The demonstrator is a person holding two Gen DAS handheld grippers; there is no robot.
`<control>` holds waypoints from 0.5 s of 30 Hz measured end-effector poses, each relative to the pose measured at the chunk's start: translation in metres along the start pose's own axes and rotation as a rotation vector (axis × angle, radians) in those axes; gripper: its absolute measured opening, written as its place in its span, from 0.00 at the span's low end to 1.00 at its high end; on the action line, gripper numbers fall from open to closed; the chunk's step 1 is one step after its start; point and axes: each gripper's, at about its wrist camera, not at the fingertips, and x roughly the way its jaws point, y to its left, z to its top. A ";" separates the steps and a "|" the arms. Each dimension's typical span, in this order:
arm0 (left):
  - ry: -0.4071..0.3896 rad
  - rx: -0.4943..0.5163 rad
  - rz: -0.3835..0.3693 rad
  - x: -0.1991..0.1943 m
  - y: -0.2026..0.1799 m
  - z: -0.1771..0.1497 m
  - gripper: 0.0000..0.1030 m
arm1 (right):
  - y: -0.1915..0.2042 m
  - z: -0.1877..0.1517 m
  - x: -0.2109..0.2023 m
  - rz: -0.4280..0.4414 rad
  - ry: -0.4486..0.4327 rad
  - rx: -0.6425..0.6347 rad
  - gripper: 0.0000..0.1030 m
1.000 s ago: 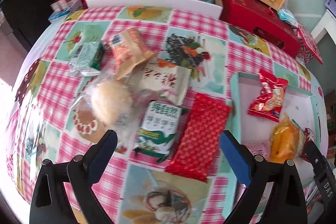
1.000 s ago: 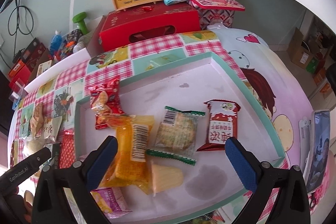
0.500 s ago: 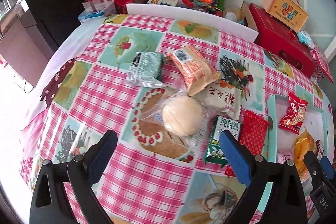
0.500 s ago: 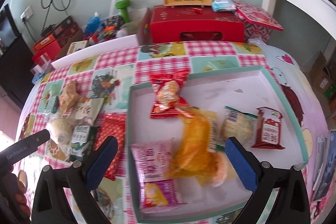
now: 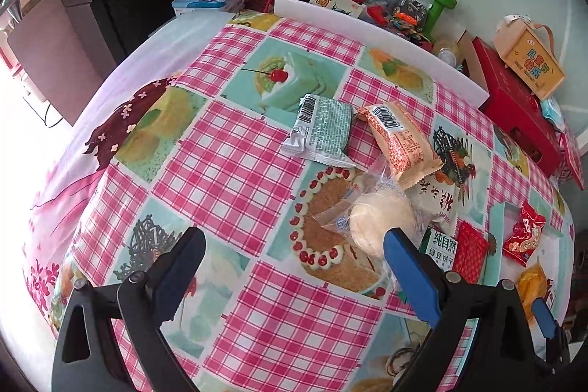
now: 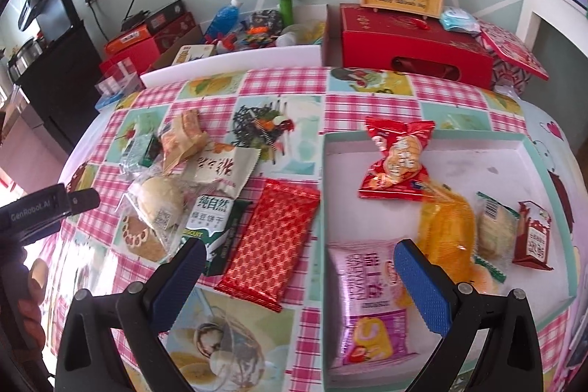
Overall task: Organize snacks
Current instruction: 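Grasp the clear bun bag with the left tool while the right tool grasps the red patterned packet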
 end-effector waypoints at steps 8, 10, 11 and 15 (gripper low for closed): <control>0.026 -0.037 -0.053 0.012 -0.002 0.009 0.95 | 0.017 0.000 0.020 0.032 0.038 -0.039 1.00; 0.030 -0.069 -0.086 0.017 0.000 0.012 0.95 | 0.018 0.001 0.025 0.044 0.048 -0.032 1.00; 0.033 -0.091 -0.105 0.019 0.001 0.013 0.95 | 0.018 0.000 0.028 0.043 0.052 -0.028 1.00; 0.068 -0.123 -0.144 0.033 0.001 0.016 0.95 | 0.014 0.001 0.038 0.043 0.083 0.017 1.00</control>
